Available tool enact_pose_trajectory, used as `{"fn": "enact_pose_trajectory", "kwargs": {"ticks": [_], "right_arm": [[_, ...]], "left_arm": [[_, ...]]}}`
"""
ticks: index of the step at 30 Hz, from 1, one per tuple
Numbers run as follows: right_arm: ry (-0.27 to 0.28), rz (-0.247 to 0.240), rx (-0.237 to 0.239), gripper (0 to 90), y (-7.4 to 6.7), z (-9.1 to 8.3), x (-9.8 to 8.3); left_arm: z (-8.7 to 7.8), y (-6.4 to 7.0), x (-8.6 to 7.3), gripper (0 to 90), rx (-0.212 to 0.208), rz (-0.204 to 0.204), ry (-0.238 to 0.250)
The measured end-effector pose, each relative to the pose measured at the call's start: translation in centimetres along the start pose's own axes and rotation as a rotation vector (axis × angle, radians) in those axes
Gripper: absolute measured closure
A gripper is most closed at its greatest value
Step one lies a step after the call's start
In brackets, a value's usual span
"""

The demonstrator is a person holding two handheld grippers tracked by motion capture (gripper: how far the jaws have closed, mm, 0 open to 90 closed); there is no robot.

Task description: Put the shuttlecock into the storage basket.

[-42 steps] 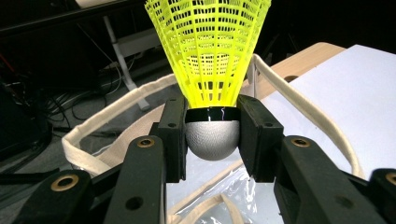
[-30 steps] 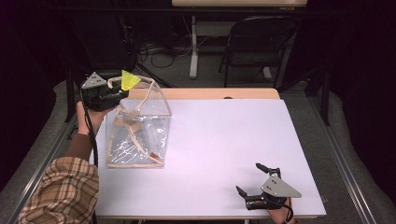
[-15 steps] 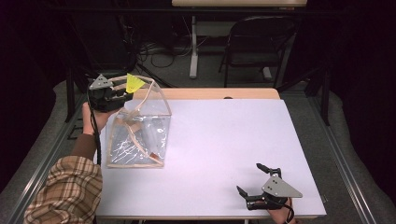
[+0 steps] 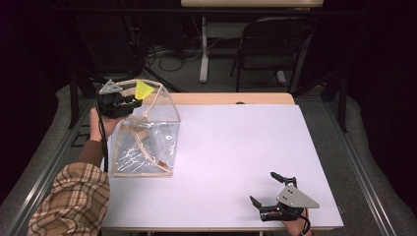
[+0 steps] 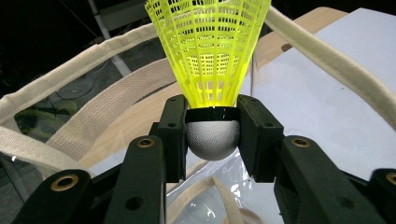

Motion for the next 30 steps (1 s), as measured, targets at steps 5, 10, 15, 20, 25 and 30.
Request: {"fn": "enact_pose_trajectory", "kwargs": {"ticks": [5,10,15,20,25,30], "right_arm": [[0.003,-0.002,0.001,0.8,0.0,0.0,0.1],[0.003,-0.007,0.005,0.8,-0.1,0.1,0.2],[-0.001,-0.010,0.011,0.8,-0.2,0.2,0.2],[0.003,-0.012,0.011,0.8,-0.2,0.3,0.3],[0.000,-0.011,0.009,0.8,-0.3,0.3,0.3],[0.001,-0.012,0.009,0.8,-0.3,0.2,0.3]], "left_arm": [[0.4,0.1,0.0,65.0,0.003,0.009,-0.019],[0.8,0.3,0.0,64.9,-0.003,0.012,-0.035],[1.1,0.1,-0.2,60.4,-0.008,0.002,-0.056],[0.7,-0.3,-0.3,34.2,0.019,-0.042,-0.028],[-0.4,0.2,0.1,19.6,0.035,-0.038,-0.008],[-1.7,0.7,0.5,12.2,0.047,-0.034,0.020]]}}
Point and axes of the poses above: each handheld gripper's, and its own axes: z roughly forward along the jaws, x roughly out of its top, y roughly to its right, the point moved 2 cm from there along z, roughly forward along the jaws, and after that the axes turned 3 degrees about -x, right-handed, at the moved point
